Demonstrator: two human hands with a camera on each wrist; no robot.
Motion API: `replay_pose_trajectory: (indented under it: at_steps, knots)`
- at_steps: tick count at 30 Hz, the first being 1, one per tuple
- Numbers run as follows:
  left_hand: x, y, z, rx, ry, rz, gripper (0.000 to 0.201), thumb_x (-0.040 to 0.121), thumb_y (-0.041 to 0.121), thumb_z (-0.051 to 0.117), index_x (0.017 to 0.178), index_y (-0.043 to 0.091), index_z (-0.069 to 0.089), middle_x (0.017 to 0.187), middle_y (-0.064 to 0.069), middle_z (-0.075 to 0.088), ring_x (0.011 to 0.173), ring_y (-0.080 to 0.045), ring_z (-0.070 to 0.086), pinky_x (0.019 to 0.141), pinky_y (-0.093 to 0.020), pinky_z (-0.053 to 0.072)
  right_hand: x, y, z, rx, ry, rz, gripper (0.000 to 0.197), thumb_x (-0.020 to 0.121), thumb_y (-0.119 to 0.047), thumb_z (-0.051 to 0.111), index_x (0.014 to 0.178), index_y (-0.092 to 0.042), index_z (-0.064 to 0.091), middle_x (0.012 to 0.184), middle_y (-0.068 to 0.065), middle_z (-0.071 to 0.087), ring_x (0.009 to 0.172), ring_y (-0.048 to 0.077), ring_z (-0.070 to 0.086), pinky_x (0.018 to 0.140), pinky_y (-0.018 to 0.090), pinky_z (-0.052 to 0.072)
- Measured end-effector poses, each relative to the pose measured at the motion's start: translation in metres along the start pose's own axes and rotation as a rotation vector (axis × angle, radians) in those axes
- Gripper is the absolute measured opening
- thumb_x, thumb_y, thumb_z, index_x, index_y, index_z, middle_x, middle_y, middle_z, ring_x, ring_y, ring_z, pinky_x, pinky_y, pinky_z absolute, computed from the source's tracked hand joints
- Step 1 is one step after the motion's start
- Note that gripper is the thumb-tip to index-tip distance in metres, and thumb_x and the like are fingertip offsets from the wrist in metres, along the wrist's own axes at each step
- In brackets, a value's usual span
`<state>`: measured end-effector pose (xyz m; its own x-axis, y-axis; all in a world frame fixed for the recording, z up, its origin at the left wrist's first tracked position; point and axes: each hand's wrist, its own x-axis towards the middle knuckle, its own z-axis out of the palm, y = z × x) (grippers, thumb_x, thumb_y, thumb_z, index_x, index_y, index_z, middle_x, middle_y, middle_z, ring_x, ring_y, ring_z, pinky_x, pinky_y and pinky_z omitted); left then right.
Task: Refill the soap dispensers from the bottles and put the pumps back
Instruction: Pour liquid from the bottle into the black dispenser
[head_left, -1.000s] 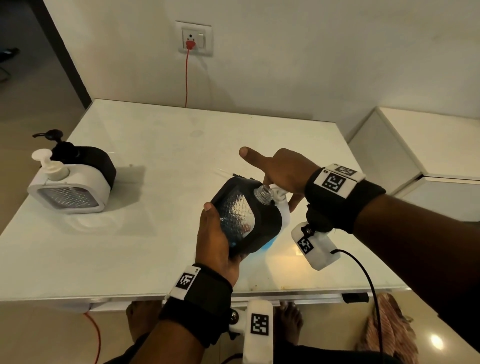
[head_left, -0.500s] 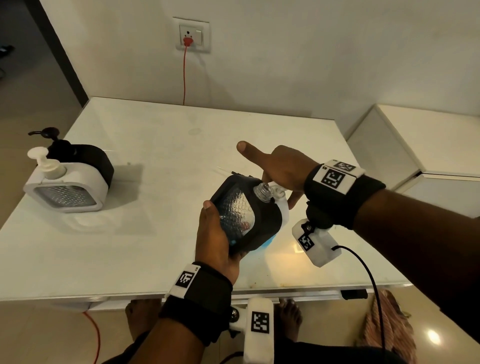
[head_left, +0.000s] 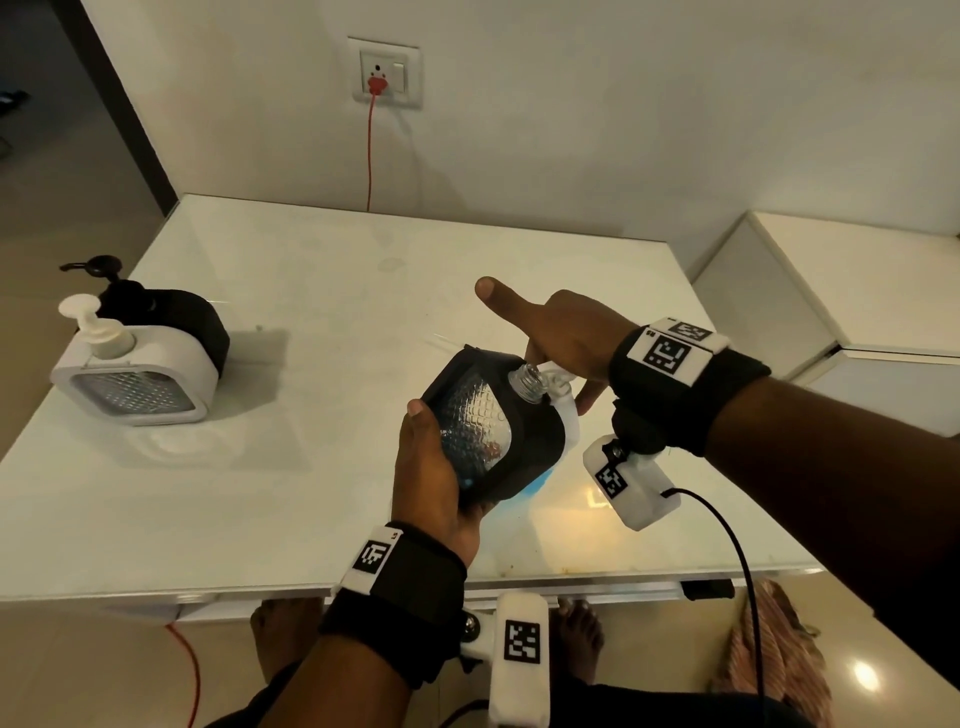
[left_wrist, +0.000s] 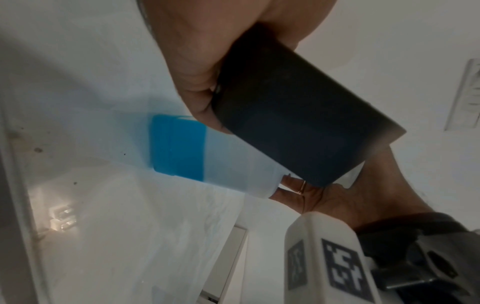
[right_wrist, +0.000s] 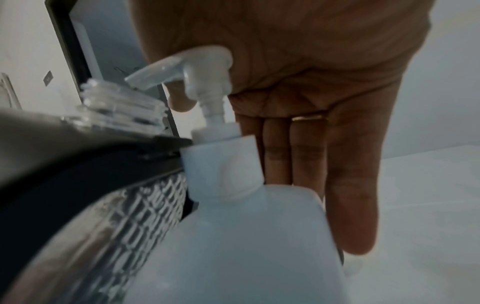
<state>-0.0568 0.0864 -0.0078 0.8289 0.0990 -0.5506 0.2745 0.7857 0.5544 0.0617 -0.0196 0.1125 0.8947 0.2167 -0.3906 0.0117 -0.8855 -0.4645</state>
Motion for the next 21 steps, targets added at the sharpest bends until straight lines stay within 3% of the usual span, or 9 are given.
replay_pose_trajectory:
  at_steps: [2,5,7,10,13,16,18,21]
  knots:
    - [0.0000,0.0003,-0.0004,0.001,0.004,-0.001,0.050,0.105,0.065,0.039,0.137,0.036,0.062,0.133,-0.008,0.070,0.119,-0.036,0.069,0.076,-0.045,0.065,0.0008,0.0009,0.0025,-0.025,0.028,0.000,0.117,0.072,-0.097,0.027,0.098,0.008,0.071,0.092,0.019,0.075,0.080,0.033,0.073,0.073,0.048,0.063]
    - [-0.0001,0.0003,-0.0005,0.006,0.006,-0.008,0.050,0.105,0.065,0.039,0.138,0.035,0.061,0.133,-0.010,0.069,0.118,-0.036,0.069,0.075,-0.044,0.065,0.0041,0.0048,0.0058,-0.087,0.080,-0.017,0.104,0.078,-0.092,0.034,0.093,0.004,0.072,0.083,0.015,0.074,0.075,0.029,0.071,0.079,0.050,0.061]
    - [0.0006,0.0009,-0.0007,0.002,-0.005,-0.007,0.050,0.105,0.065,0.039,0.138,0.035,0.061,0.133,-0.010,0.068,0.118,-0.036,0.069,0.078,-0.045,0.065,0.0047,0.0062,0.0060,-0.082,0.090,-0.017,0.099,0.079,-0.091,0.036,0.089,0.000,0.073,0.078,0.012,0.073,0.072,0.028,0.070,0.075,0.050,0.062]
    - [0.0025,0.0005,-0.0023,0.002,-0.006,-0.011,0.052,0.104,0.066,0.039,0.139,0.035,0.061,0.135,-0.010,0.068,0.120,-0.037,0.068,0.085,-0.049,0.064,0.0021,0.0034,0.0054,-0.040,0.072,-0.011,0.108,0.075,-0.095,0.031,0.091,0.002,0.073,0.082,0.014,0.074,0.073,0.030,0.071,0.069,0.050,0.063]
    - [0.0027,-0.0003,-0.0025,0.001,-0.008,-0.012,0.054,0.103,0.067,0.040,0.140,0.035,0.061,0.138,-0.010,0.067,0.122,-0.037,0.067,0.091,-0.053,0.061,0.0013,-0.0002,0.0021,-0.038,0.039,-0.019,0.119,0.074,-0.098,0.023,0.102,0.007,0.071,0.093,0.019,0.075,0.084,0.035,0.072,0.080,0.050,0.061]
    - [0.0021,-0.0015,-0.0015,0.001,-0.006,-0.010,0.052,0.103,0.066,0.040,0.140,0.035,0.060,0.138,-0.010,0.066,0.123,-0.037,0.066,0.092,-0.053,0.061,0.0007,0.0003,-0.0006,-0.037,0.022,-0.006,0.119,0.074,-0.097,0.022,0.104,0.009,0.069,0.095,0.020,0.075,0.088,0.034,0.073,0.083,0.048,0.060]
    - [0.0014,-0.0011,-0.0008,-0.002,-0.007,-0.012,0.052,0.104,0.064,0.039,0.140,0.034,0.060,0.137,-0.011,0.067,0.121,-0.037,0.066,0.088,-0.050,0.062,0.0011,0.0021,0.0014,-0.043,0.046,-0.009,0.118,0.074,-0.097,0.024,0.101,0.009,0.069,0.092,0.020,0.075,0.085,0.035,0.073,0.082,0.049,0.060]
    - [-0.0003,-0.0005,-0.0009,-0.007,-0.014,-0.012,0.051,0.105,0.064,0.039,0.139,0.033,0.061,0.135,-0.011,0.068,0.120,-0.037,0.068,0.084,-0.048,0.064,0.0026,0.0056,0.0064,-0.089,0.117,-0.030,0.110,0.076,-0.095,0.027,0.082,0.006,0.068,0.077,0.016,0.074,0.070,0.031,0.071,0.080,0.049,0.061]
